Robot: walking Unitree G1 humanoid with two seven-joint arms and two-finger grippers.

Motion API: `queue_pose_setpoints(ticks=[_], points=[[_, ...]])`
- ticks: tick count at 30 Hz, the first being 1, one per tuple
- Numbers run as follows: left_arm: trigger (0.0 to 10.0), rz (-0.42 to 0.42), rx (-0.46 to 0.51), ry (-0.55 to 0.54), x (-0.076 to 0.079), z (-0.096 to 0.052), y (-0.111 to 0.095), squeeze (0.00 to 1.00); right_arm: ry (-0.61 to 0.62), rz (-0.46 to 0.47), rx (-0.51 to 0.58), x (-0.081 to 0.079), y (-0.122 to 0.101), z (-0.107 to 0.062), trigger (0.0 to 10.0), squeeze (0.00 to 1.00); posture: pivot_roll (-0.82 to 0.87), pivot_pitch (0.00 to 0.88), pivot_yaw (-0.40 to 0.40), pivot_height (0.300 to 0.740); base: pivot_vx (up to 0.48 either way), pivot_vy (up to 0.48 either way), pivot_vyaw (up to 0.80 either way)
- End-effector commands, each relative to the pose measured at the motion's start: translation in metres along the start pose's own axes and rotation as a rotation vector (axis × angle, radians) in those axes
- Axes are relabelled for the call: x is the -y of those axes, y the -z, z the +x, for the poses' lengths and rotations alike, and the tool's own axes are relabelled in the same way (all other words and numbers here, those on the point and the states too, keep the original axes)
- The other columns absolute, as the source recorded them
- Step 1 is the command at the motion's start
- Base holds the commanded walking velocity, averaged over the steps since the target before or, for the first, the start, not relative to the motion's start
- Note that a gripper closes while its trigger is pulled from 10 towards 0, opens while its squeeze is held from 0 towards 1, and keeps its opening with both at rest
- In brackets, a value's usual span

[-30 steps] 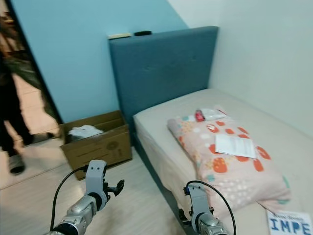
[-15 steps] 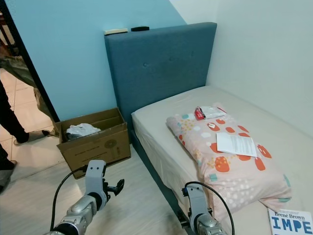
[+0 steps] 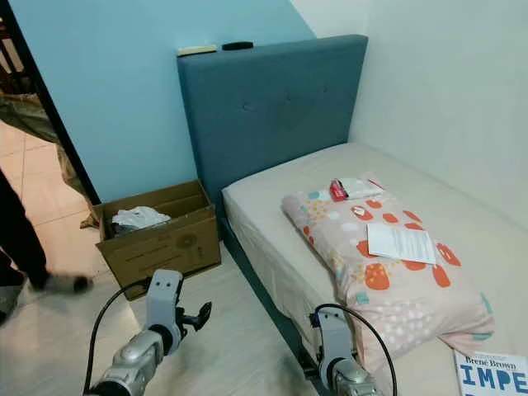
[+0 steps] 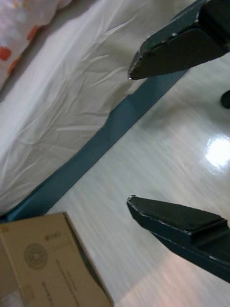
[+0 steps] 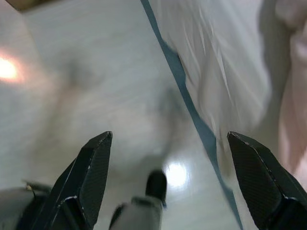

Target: Clean up the room

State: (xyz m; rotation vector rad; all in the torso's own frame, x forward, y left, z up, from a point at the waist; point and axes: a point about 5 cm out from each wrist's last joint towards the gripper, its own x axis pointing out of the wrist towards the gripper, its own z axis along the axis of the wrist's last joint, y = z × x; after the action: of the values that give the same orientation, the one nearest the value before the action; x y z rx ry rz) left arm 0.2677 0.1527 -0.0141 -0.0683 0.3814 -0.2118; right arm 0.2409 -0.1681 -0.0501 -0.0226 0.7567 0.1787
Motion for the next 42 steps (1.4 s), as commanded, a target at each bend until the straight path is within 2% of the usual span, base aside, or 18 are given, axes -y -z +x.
queue_pose_setpoints(ticks=[1, 9, 10, 11, 25, 28, 29, 33, 36, 39, 42], points=[[10.0, -0.016, 0.030, 0.022, 0.003, -0.003, 0.002, 0.00, -0.003, -0.007, 0.054, 0.004, -0.005, -0.002, 10.0, 0.00, 0.02, 0.044, -0.049, 0.726, 0.000, 0.000, 0.00], [10.0, -0.002, 0.114, 0.071, 0.012, -0.014, 0.000, 0.00, -0.001, -0.021, 0.155, 0.016, -0.005, -0.010, 10.0, 0.00, 0.01, 0.056, -0.059, 0.726, 0.000, 0.000, 0.00], [10.0, -0.015, 0.145, 0.076, 0.018, -0.017, -0.004, 0.00, 0.012, -0.082, 0.190, 0.020, -0.005, -0.015, 10.0, 0.00, 0.00, 0.050, -0.063, 0.726, 0.000, 0.000, 0.00], [10.0, -0.018, 0.153, 0.076, 0.020, -0.018, -0.005, 0.00, 0.015, -0.100, 0.199, 0.021, -0.005, -0.016, 10.0, 0.00, 0.00, 0.050, -0.063, 0.726, 0.000, 0.000, 0.00], [10.0, -0.046, 0.182, 0.130, 0.034, -0.029, -0.012, 0.00, -0.012, -0.118, 0.275, 0.021, -0.003, -0.028, 10.0, 0.00, -0.02, 0.038, -0.063, 0.726, 0.000, 0.000, 0.00], [10.0, -0.050, 0.185, 0.150, 0.039, -0.035, -0.015, 0.00, -0.025, -0.091, 0.308, 0.019, -0.003, -0.034, 10.0, 0.00, -0.01, 0.032, -0.063, 0.726, 0.000, 0.000, 0.00], [10.0, -0.053, 0.188, 0.169, 0.044, -0.043, -0.016, 0.00, -0.042, -0.053, 0.343, 0.018, -0.003, -0.041, 10.0, 0.00, -0.01, 0.032, -0.060, 0.726, 0.000, 0.000, 0.00], [10.0, -0.059, 0.184, 0.175, 0.045, -0.046, -0.016, 0.00, -0.045, -0.023, 0.361, 0.018, -0.002, -0.047, 10.0, 0.00, -0.01, 0.030, -0.059, 0.726, 0.000, 0.000, 0.00], [10.0, -0.067, 0.168, 0.185, 0.046, -0.052, -0.015, 0.00, -0.079, 0.004, 0.383, 0.015, -0.001, -0.060, 10.0, 0.00, -0.02, 0.029, -0.060, 0.726, 0.000, 0.000, 0.00], [10.0, -0.078, 0.156, 0.193, 0.045, -0.053, -0.016, 0.00, -0.102, 0.025, 0.393, 0.014, -0.001, -0.066, 10.0, 0.00, -0.02, 0.029, -0.060, 0.726, 0.000, 0.000, 0.00], [10.0, -0.091, 0.144, 0.202, 0.045, -0.049, -0.015, 0.00, -0.133, 0.070, 0.399, 0.013, -0.001, -0.066, 10.0, 0.00, -0.02, 0.032, -0.063, 0.726, 0.000, 0.000, 0.00]])
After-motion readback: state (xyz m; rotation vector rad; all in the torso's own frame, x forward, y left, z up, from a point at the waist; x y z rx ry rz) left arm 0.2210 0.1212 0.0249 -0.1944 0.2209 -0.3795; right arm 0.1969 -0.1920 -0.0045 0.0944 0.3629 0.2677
